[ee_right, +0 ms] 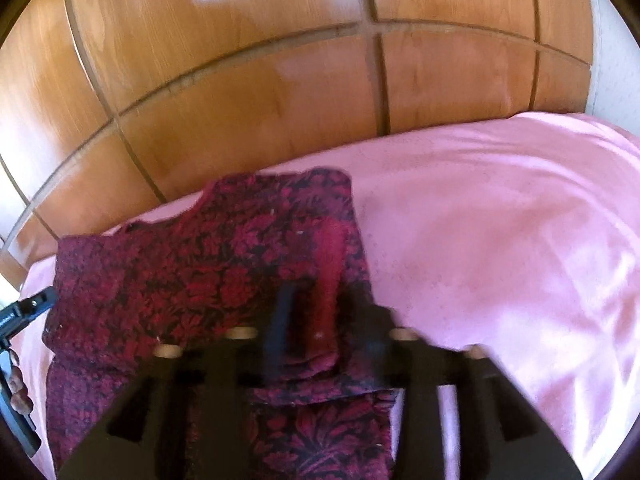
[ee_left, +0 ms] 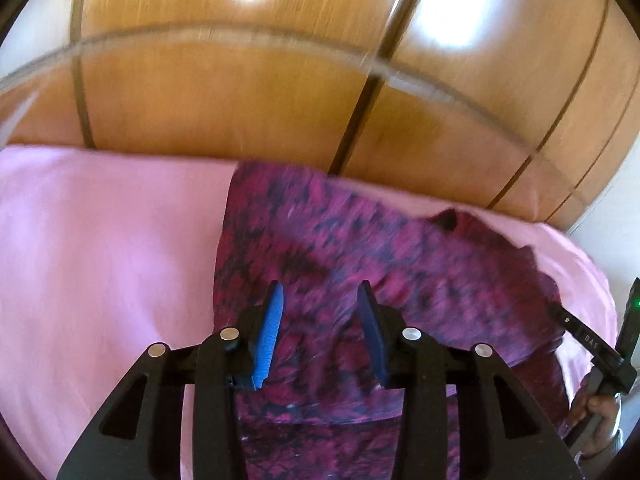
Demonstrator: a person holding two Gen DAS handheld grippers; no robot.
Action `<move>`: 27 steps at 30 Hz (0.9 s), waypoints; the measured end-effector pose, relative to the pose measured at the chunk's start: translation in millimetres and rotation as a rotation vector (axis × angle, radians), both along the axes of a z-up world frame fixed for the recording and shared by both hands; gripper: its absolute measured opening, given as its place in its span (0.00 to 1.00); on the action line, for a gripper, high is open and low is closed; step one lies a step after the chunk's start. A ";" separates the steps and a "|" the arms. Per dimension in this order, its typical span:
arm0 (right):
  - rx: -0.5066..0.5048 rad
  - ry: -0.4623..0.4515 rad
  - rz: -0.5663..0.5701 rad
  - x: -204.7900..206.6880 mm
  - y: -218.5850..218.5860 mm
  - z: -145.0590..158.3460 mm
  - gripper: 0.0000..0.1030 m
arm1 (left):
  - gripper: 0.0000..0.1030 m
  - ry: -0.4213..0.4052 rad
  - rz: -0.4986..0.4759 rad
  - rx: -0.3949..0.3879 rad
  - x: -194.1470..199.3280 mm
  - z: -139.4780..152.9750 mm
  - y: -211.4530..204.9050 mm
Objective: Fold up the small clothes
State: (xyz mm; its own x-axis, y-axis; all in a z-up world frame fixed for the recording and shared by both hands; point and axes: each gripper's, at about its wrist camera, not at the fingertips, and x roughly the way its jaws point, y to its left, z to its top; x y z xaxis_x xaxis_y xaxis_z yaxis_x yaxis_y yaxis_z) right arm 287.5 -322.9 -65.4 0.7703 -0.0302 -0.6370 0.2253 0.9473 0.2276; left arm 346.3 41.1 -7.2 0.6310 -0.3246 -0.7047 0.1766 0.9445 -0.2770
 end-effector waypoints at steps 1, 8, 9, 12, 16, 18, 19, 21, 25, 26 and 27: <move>-0.004 -0.014 -0.004 0.5 1.4 2.7 0.43 | 0.37 -0.025 -0.007 0.001 -1.5 6.5 -2.8; -0.042 -0.079 0.119 0.1 38.4 31.7 0.54 | 0.37 -0.062 -0.057 0.051 22.8 19.3 -25.3; -0.051 -0.066 0.135 4.5 45.3 30.0 0.58 | 0.37 -0.036 -0.051 0.059 28.6 14.6 -24.0; -0.081 0.005 0.162 24.8 61.7 13.9 0.59 | 0.37 0.056 0.020 0.103 50.7 -11.8 -18.8; -0.157 0.054 0.154 43.5 67.2 -19.0 0.61 | 0.33 0.085 0.085 0.072 51.6 -41.0 -6.1; -0.186 0.039 0.151 43.1 71.2 -21.1 0.62 | 0.33 0.054 0.093 0.113 44.6 -38.6 -12.2; -0.188 0.038 0.150 42.6 71.2 -21.3 0.62 | 0.33 0.046 0.107 0.111 41.8 -36.2 -12.5; -0.175 0.031 0.152 39.8 69.1 -20.9 0.63 | 0.33 0.031 0.144 0.111 32.9 -28.6 -11.1; -0.169 0.025 0.156 42.5 70.7 -21.6 0.67 | 0.51 -0.012 0.244 0.147 -7.3 -12.5 -8.0; -0.174 0.022 0.154 40.9 71.3 -19.7 0.71 | 0.51 -0.013 0.254 0.137 -15.1 -11.4 -5.0; -0.178 0.020 0.154 39.8 70.8 -16.1 0.77 | 0.51 -0.013 0.254 0.125 -25.0 -9.1 -4.3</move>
